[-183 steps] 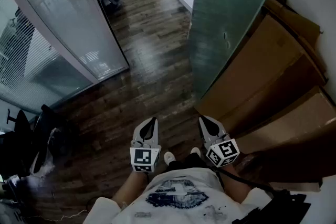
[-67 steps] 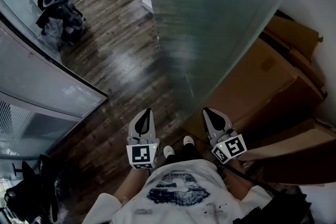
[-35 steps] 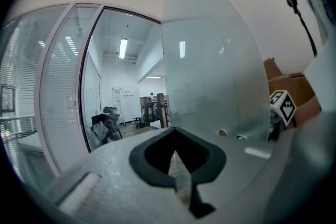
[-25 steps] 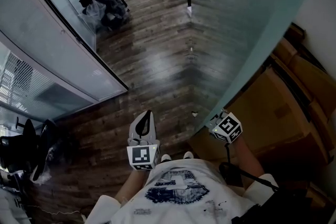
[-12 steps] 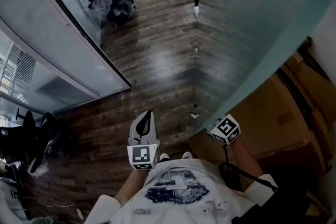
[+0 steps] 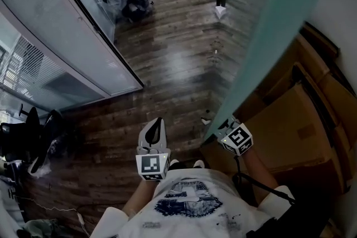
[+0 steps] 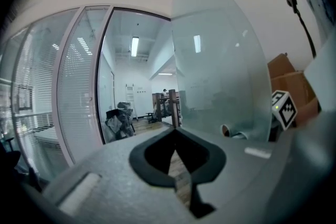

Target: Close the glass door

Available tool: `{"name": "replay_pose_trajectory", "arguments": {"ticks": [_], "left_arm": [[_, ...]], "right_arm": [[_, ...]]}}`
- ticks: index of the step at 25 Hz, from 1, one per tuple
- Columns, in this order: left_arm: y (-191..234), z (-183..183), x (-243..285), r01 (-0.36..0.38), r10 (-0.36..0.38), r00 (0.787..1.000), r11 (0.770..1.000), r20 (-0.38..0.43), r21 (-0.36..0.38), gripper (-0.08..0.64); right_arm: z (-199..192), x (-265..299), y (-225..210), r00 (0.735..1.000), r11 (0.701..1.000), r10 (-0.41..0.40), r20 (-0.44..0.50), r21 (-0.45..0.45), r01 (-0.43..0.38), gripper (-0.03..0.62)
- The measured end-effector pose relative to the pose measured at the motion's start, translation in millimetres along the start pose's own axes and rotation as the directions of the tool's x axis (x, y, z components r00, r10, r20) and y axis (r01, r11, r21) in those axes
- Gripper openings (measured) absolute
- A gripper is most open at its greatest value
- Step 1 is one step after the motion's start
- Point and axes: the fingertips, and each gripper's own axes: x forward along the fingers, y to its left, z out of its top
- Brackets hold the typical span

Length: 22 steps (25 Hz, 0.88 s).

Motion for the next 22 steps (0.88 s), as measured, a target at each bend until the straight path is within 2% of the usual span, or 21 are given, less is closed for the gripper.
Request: {"name": "replay_pose_trajectory", "arguments": {"ticks": [15,22], "left_arm": [[23.2,-10.2,-17.0,-0.065,0.065,0.998,0.998,-0.028,-0.011,0.003],[40.5,-12.8,-11.2,-0.069,0.068,0.997,0.997,-0.024,-0.022,0.003]], "right_arm": [[6.7,30.9,9.5,0.999,0.999,-0.04,-0.016,0.002,0.04,0.13],[10.0,48.7,16.3,0.997,0.998,-0.069,-0.038,0.009,0.069,0.13]]}}
